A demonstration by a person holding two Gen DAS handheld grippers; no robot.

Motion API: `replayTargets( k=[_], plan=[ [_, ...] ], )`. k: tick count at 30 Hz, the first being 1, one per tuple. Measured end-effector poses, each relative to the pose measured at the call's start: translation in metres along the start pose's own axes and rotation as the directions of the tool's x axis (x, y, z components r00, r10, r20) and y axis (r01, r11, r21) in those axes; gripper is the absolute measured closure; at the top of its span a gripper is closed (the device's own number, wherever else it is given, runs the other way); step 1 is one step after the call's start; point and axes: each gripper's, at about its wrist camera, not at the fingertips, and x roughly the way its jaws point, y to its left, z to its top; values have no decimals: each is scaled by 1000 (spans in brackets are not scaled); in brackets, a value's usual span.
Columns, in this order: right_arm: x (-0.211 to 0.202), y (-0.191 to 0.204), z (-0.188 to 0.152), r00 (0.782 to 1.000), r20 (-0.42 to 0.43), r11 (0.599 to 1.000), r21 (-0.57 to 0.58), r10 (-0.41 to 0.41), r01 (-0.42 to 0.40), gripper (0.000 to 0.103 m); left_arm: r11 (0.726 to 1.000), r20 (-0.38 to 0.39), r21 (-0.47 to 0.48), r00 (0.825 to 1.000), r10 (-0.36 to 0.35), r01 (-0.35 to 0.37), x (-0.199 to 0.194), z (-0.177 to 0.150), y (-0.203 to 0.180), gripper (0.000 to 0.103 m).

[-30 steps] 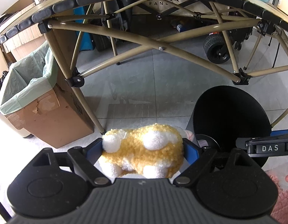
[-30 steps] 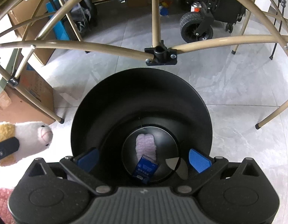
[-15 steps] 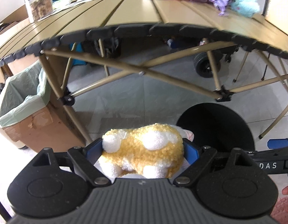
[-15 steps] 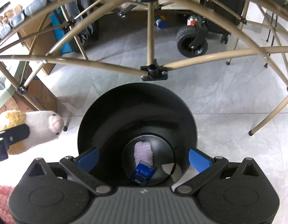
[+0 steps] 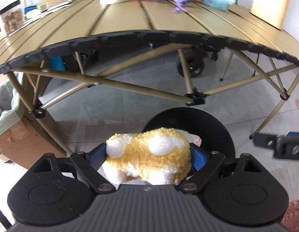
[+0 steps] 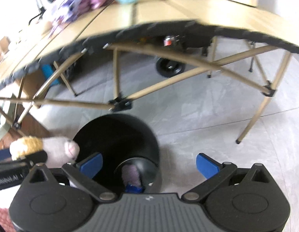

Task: Collect trash
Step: 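Move the left gripper over the bin and open it to drop the plush sheep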

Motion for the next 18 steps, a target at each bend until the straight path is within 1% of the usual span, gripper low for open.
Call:
replayTargets(
  k=[5,9,13,18],
  plan=[
    [-21,-37,3,999,43,997,75,-33,30,0,1000,-32,10,999,2,-2,13,0,-19,14],
    [-29,-57,5,997,64,992,117,-44,36,0,1000,-55,25,998,7,-6,25,1,-36,14],
    [-28,-69,6,996,72,988,150,-54,42,0,1000,-91,26,996,16,-14,38,0,-49,14],
    [-28,-69,6,995,84,986,161,-63,49,0,1000,-134,13,991,22,-20,53,-2,-63,14]
  ],
)
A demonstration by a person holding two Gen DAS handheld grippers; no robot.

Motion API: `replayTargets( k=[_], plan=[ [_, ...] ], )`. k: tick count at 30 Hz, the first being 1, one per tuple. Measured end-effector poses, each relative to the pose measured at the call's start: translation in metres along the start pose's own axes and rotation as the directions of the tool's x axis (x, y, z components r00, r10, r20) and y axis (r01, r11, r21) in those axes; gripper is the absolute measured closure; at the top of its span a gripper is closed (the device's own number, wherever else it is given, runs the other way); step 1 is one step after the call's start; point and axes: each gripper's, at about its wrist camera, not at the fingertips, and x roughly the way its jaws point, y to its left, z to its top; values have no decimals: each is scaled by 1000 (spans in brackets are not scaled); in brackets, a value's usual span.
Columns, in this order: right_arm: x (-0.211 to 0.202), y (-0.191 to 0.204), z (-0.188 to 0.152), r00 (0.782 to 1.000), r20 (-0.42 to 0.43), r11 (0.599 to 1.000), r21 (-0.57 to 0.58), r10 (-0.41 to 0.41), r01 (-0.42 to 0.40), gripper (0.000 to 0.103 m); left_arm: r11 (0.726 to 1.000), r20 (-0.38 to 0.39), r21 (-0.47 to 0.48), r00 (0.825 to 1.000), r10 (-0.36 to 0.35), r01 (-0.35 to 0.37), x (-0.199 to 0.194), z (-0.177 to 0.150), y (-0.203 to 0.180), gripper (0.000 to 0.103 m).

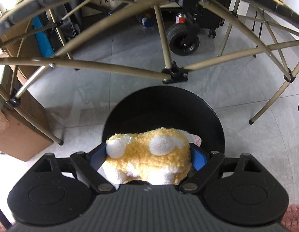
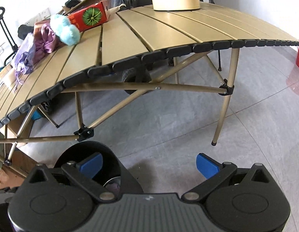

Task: Collect trash
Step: 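Move the left gripper over the bin and open it to drop the plush sheep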

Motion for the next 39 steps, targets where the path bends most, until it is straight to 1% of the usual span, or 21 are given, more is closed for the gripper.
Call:
replayTargets(
  k=[3,7,11,18,24,29,32,34,36,39],
  plan=[
    [4,4,-1,1000,-1,1000,-15,-20,20,0,1000,-14,-7,1000,4,-4,8,0,-8,14],
    [18,5,-4,995,-14,994,-54,-95,94,0,999,-44,-30,999,26,-28,21,2,-15,14],
    [28,1,-6,992,-38,992,-48,-119,117,0,998,-77,-41,996,34,-37,30,2,-21,14],
    [39,-1,-7,989,-57,990,-51,-134,131,0,997,-137,-65,990,21,-30,47,4,-30,14],
    [41,-4,-7,988,-59,989,-41,-144,142,0,994,-177,-92,984,37,-54,60,8,-31,14],
    [50,-13,-7,983,-84,987,-20,-163,162,0,992,-208,-98,976,60,-82,68,7,-31,13],
    [55,-18,-7,980,-98,985,-3,-171,172,0,992,-225,-99,973,55,-78,70,7,-31,10],
    [55,-18,-8,981,-100,986,-5,-167,168,0,992,-235,-103,971,44,-70,71,8,-31,5],
    [54,-17,-8,982,-95,987,-10,-164,163,0,992,-240,-95,969,54,-79,72,7,-31,1],
    [54,-16,-8,983,-93,987,-12,-161,160,0,991,-260,-108,964,47,-78,76,7,-30,1]
  ],
)
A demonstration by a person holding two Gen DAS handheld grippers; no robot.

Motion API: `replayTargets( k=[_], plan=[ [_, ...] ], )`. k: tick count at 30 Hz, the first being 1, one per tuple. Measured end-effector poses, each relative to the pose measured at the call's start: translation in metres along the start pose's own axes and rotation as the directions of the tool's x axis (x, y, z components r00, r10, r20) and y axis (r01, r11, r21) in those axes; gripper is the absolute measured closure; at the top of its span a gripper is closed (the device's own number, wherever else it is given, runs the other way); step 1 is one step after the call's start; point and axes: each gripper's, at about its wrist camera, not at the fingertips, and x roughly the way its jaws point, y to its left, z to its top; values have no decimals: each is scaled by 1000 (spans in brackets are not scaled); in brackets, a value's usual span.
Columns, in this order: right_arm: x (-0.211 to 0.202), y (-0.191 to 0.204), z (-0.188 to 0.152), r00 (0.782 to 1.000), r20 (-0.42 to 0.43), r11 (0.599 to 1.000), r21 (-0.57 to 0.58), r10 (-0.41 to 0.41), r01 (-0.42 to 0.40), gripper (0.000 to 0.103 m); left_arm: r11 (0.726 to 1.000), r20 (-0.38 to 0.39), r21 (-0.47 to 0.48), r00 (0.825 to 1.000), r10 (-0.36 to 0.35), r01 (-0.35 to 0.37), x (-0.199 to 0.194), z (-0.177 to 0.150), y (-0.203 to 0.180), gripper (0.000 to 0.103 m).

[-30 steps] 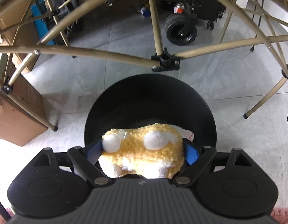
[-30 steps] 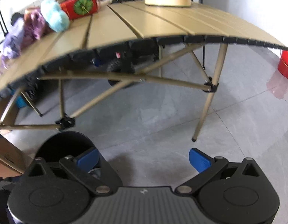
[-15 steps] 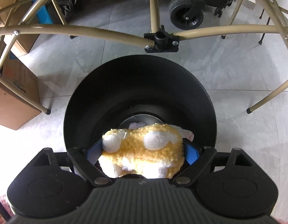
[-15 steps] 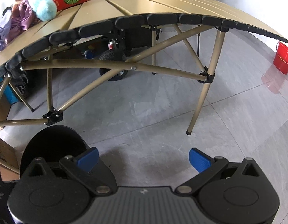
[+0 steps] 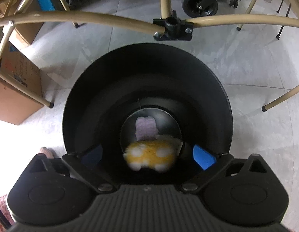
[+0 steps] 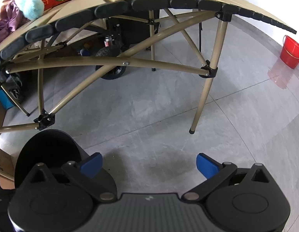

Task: Collect trash
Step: 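Move the left gripper over the bin and open it to drop the plush sheep, then raise both tools back toward the items on the table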

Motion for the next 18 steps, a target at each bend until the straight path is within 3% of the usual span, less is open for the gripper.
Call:
replayTargets(
  k=[18],
  plan=[
    [-5,0,0,1000,14,1000,-3,10,-10,0,1000,-51,19,999,-16,17,-11,1,3,0]
  ],
)
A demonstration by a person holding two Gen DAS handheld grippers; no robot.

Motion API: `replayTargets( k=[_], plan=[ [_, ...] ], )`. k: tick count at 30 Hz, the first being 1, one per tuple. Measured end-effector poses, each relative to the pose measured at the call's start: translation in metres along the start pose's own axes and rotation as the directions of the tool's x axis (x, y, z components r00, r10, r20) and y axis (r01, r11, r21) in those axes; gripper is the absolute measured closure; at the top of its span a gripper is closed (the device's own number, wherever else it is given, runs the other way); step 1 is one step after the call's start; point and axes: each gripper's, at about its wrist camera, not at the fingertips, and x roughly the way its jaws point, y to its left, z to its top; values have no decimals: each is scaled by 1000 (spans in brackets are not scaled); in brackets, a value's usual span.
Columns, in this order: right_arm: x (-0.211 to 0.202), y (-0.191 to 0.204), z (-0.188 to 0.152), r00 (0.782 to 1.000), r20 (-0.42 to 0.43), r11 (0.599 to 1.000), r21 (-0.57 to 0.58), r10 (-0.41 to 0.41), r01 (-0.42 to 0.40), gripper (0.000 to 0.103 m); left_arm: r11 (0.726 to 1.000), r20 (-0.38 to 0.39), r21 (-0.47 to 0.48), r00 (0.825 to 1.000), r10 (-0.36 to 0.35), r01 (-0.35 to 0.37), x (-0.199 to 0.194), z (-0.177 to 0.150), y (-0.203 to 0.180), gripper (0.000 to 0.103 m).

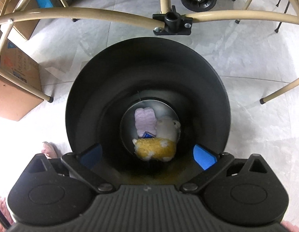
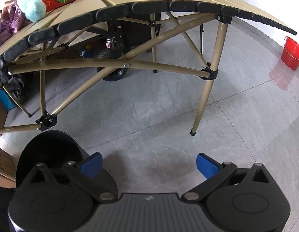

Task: Collect trash
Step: 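Raise both tools back toward the items on the table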

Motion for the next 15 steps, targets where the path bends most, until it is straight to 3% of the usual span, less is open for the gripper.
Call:
replayTargets(
  k=[8,15],
  plan=[
    [-5,2,1,1000,16,1000,-7,11,-11,0,998,5,-2,998,-57,57,-24,-4,11,0],
    [-9,7,2,999,30,999,-18,31,-30,0,996,85,8,992,-91,91,-56,-11,20,0]
  ],
)
